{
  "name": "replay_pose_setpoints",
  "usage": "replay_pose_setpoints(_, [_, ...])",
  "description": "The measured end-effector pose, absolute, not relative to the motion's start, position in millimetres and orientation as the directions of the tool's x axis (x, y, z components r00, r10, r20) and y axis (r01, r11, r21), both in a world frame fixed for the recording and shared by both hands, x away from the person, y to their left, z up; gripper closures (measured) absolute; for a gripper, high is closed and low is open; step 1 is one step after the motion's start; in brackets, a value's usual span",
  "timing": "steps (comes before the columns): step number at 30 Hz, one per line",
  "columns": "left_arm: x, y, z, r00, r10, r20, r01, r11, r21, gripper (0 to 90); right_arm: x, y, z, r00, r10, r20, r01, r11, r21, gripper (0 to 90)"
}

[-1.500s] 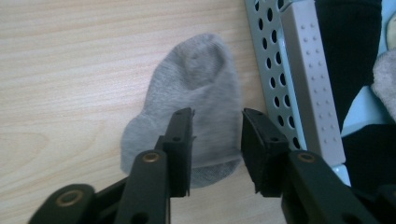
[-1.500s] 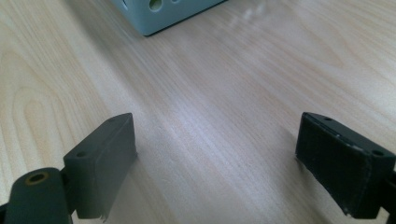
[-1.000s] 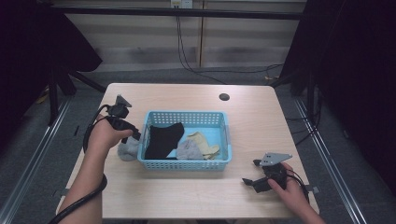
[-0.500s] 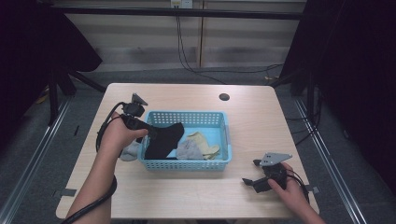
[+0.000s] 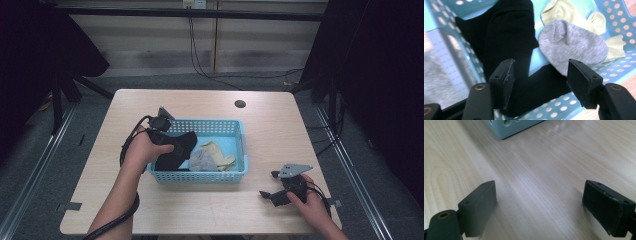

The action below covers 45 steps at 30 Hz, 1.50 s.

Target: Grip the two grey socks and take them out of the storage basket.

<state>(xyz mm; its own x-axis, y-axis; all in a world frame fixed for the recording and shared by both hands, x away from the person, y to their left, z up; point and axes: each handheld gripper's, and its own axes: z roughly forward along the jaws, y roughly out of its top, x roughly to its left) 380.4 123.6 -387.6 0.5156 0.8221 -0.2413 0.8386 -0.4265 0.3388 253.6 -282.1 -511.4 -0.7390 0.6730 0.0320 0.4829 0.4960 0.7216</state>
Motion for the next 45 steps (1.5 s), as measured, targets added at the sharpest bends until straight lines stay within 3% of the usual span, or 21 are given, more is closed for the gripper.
replay_pose_setpoints(19, [378.6, 81.9, -406.5, 0.551, 0.790, -0.270, 0.824, -0.465, 0.323, 36.4, 253.6, -282.1, -511.4, -0.739, 0.673, 0.032, 0.483, 0.496, 0.722, 11.8])
replay_pose_setpoints(45, [374.7, 45.0, -432.4, 0.537, 0.778, -0.326, 0.837, -0.446, 0.315, 23.7, 253.5, -282.1, -511.3, -0.738, 0.673, 0.035, 0.486, 0.495, 0.720, 11.8])
